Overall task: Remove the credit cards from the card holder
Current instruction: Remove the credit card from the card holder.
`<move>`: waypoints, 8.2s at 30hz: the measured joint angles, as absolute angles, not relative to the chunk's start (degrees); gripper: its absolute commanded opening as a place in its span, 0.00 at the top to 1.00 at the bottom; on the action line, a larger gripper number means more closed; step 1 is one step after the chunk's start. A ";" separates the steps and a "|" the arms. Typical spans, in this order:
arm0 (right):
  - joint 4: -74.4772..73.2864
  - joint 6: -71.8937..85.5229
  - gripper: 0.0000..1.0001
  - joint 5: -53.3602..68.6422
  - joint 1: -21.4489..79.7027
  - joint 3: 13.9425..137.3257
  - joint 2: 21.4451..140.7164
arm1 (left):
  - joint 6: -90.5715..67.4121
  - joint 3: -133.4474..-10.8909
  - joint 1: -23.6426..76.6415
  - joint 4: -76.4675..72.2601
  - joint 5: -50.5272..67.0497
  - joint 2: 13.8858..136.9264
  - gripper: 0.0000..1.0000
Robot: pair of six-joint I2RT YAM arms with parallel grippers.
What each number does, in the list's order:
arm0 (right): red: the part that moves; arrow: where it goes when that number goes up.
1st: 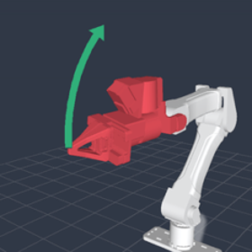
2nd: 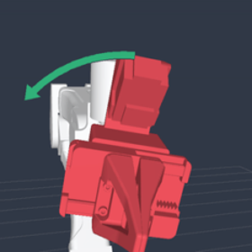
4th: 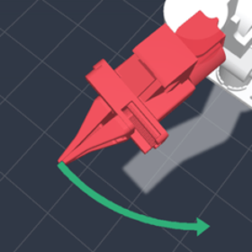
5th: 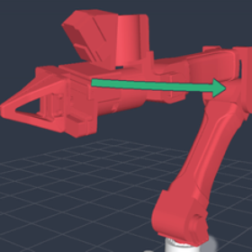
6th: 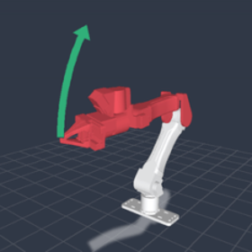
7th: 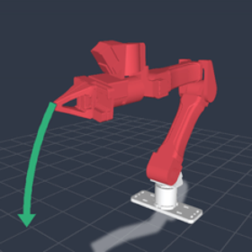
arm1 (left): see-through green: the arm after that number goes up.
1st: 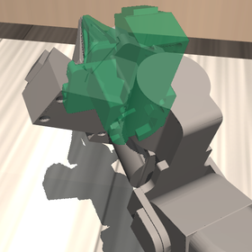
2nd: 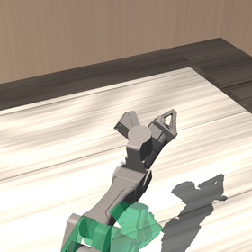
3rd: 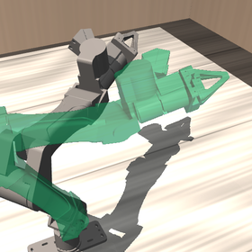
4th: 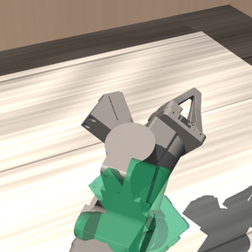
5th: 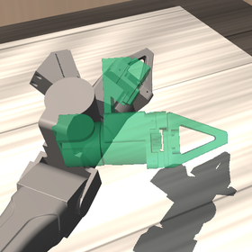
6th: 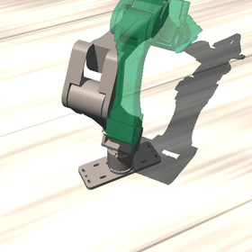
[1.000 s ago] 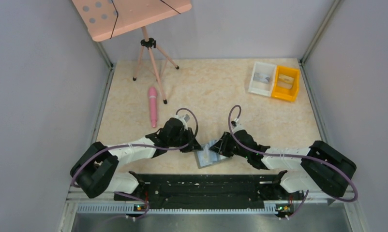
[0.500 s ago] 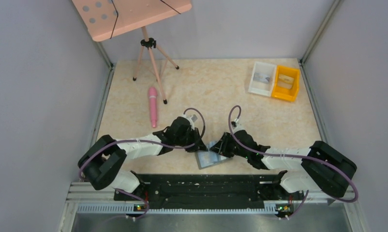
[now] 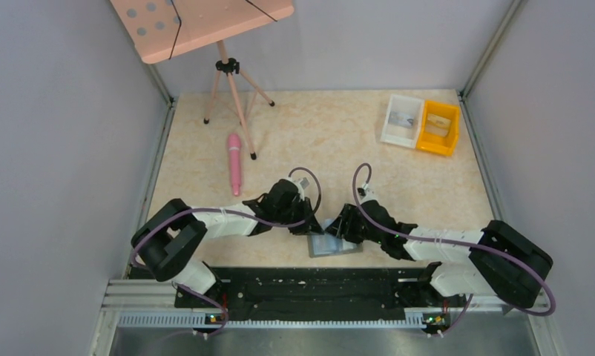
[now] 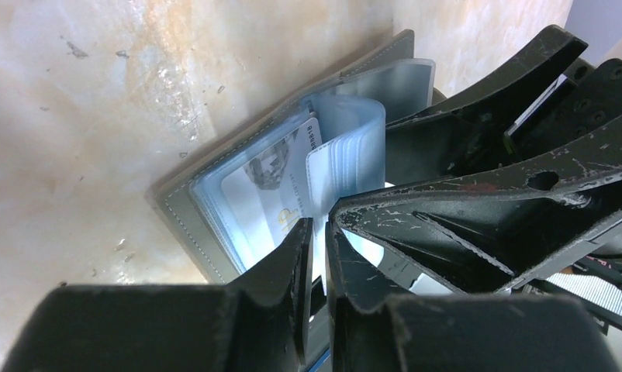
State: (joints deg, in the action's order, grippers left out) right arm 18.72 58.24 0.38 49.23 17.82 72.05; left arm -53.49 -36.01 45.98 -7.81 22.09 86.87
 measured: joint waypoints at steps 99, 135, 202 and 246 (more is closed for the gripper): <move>6.07 53.58 0.64 -0.16 48.45 13.17 57.06 | -50.83 -36.51 44.99 6.09 10.87 75.77 0.70; 12.51 49.39 0.65 10.59 41.10 15.40 64.93 | -55.61 -34.17 46.61 -10.35 19.73 90.21 0.84; 19.27 48.64 1.00 18.00 37.71 13.50 65.69 | -47.42 -41.91 46.85 1.80 17.98 93.01 0.87; -1.34 47.66 1.00 11.07 34.04 13.50 46.41 | -47.86 -41.58 47.00 1.54 17.02 92.64 0.84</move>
State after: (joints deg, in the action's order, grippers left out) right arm -1.34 47.66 11.07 34.04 13.50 46.41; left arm -47.86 -41.58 47.00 1.54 17.02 92.64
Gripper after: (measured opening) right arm 0.004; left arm 0.152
